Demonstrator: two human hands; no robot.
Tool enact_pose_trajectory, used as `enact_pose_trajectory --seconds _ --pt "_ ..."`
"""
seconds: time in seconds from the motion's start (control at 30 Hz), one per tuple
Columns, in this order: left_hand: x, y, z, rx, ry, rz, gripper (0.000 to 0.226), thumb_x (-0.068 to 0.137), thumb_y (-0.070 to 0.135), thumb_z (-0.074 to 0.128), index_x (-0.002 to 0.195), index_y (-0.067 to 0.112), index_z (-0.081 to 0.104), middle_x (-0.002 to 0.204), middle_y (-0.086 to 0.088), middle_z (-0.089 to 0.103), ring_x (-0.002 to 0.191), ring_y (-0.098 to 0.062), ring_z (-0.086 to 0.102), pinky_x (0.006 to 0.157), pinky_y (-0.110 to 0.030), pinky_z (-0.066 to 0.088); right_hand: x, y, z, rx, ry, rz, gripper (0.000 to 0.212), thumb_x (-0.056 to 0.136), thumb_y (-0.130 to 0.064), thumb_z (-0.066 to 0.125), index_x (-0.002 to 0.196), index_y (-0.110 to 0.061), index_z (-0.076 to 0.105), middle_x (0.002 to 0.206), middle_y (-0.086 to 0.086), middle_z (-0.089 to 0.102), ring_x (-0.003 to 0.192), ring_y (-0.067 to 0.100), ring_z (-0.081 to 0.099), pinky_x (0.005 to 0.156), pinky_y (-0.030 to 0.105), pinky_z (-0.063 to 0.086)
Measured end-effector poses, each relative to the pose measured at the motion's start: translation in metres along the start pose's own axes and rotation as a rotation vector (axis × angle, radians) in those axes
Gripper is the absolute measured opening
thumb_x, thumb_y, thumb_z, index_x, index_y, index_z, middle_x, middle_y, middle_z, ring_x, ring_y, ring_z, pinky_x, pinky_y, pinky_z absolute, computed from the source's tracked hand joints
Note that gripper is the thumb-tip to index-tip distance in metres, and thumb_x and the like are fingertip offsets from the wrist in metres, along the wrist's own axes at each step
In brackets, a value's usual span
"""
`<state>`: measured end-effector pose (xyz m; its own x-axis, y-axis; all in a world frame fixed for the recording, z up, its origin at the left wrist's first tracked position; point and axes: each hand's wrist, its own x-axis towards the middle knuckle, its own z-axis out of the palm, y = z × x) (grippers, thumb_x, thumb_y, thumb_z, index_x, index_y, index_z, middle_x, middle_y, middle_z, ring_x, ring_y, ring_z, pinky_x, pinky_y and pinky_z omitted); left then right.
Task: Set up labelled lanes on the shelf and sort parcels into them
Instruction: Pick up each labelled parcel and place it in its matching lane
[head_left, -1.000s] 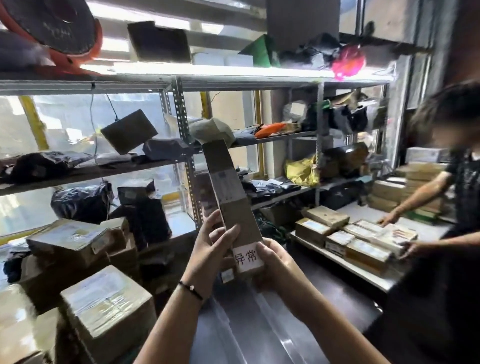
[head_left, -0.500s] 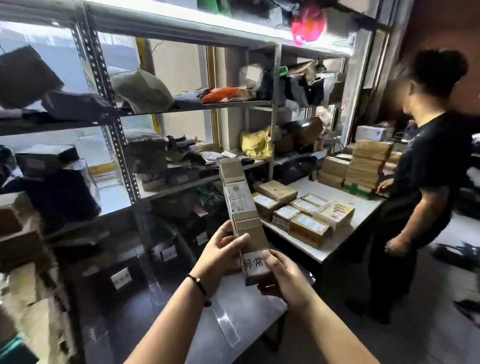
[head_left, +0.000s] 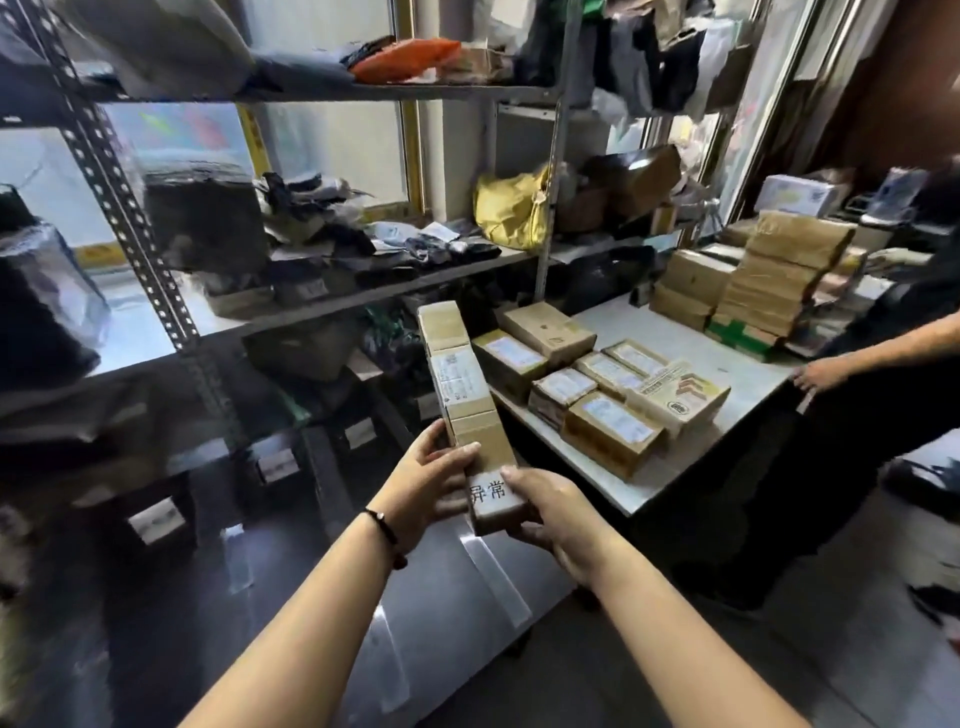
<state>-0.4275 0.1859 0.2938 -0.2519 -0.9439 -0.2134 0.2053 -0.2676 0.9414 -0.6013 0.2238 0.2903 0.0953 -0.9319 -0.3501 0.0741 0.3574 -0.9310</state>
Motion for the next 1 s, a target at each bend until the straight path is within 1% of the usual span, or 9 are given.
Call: enact_pose_trajectory --seconds 0.1,0.2,0.33,0.47,0.53,0.67,0.73,0.87,1.0 --pt "0.050 -0.008 0.000 -0.030 0.010 -0.036 0.041 0.091 0.013 0.068 0.124 0.034 0.057 0.113 -0.002 0.074 0.091 -0.019 0.074 0.068 -0.036 0.061 0.053 -0.004 -0.021 0.021 -0.002 0.068 0.021 0.097 -0.029 0.063 0.107 -0.013 0.071 0.097 0.004 0.073 0.084 0.012 0.068 0.074 0.024 0.054" --pt "0.101 -0.017 0.000 -0.040 0.006 -0.089 0.046 0.091 0.011 0.068 0.131 0.028 0.054 0.118 -0.005 0.072 0.094 -0.021 0.074 0.069 -0.037 0.061 0.105 -0.010 -0.045 0.002 -0.024 0.155 0.024 0.096 -0.030 0.065 0.111 -0.011 0.071 0.100 0.006 0.075 0.090 0.016 0.069 0.082 0.030 0.054" --pt "0.161 -0.025 0.004 -0.113 0.027 -0.163 0.053 0.091 0.012 0.069 0.137 0.027 0.048 0.117 -0.006 0.073 0.102 -0.027 0.072 0.073 -0.041 0.062 0.158 -0.020 -0.072 -0.014 -0.065 0.230 0.021 0.097 -0.030 0.065 0.111 -0.015 0.070 0.092 -0.001 0.076 0.077 0.007 0.069 0.065 0.020 0.051" --pt "0.210 -0.037 0.012 -0.151 0.091 -0.247 0.058 0.091 0.014 0.070 0.141 0.029 0.043 0.115 -0.006 0.074 0.105 -0.029 0.071 0.089 -0.051 0.058 0.205 -0.019 -0.100 -0.009 -0.108 0.300 0.012 0.100 -0.022 0.059 0.105 -0.016 0.068 0.076 -0.007 0.072 0.061 0.001 0.063 0.056 0.017 0.042" --pt "0.235 -0.046 0.013 -0.149 0.130 -0.293 0.067 0.090 0.016 0.071 0.146 0.029 0.036 0.113 -0.005 0.075 0.104 -0.029 0.072 0.094 -0.053 0.055 0.231 -0.016 -0.115 -0.024 -0.151 0.341 0.015 0.100 -0.019 0.057 0.110 -0.015 0.067 0.074 -0.007 0.070 0.057 0.000 0.061 0.051 0.016 0.041" --pt "0.290 -0.063 0.014 -0.116 0.191 -0.330 0.080 0.086 0.022 0.076 0.151 0.028 0.029 0.114 -0.006 0.075 0.103 -0.028 0.072 0.094 -0.051 0.056 0.290 -0.018 -0.140 -0.003 -0.223 0.412 0.028 0.089 -0.022 0.072 0.115 -0.013 0.069 0.088 0.001 0.073 0.070 0.009 0.063 0.060 0.023 0.039" --pt "0.315 -0.071 0.015 -0.123 0.260 -0.345 0.077 0.087 0.022 0.076 0.150 0.028 0.031 0.115 -0.005 0.074 0.102 -0.027 0.073 0.094 -0.051 0.056 0.320 -0.017 -0.151 0.004 -0.268 0.460 0.036 0.081 -0.025 0.075 0.114 -0.014 0.071 0.092 0.004 0.072 0.075 0.013 0.062 0.062 0.026 0.037" --pt "0.366 -0.095 0.011 -0.114 0.439 -0.397 0.067 0.089 0.024 0.073 0.146 0.026 0.039 0.119 -0.005 0.072 0.100 -0.026 0.073 0.094 -0.050 0.056 0.388 -0.001 -0.165 0.034 -0.308 0.581 0.033 0.086 -0.022 0.071 0.118 -0.012 0.070 0.104 0.009 0.071 0.086 0.019 0.063 0.072 0.030 0.046" --pt "0.408 -0.107 0.006 -0.028 0.543 -0.456 0.045 0.098 0.016 0.061 0.138 0.021 0.044 0.116 -0.007 0.067 0.091 -0.023 0.068 0.077 -0.036 0.058 0.445 0.022 -0.158 -0.014 -0.304 0.702 0.016 0.099 -0.019 0.059 0.113 -0.017 0.067 0.104 0.004 0.069 0.088 0.016 0.059 0.082 0.032 0.048"
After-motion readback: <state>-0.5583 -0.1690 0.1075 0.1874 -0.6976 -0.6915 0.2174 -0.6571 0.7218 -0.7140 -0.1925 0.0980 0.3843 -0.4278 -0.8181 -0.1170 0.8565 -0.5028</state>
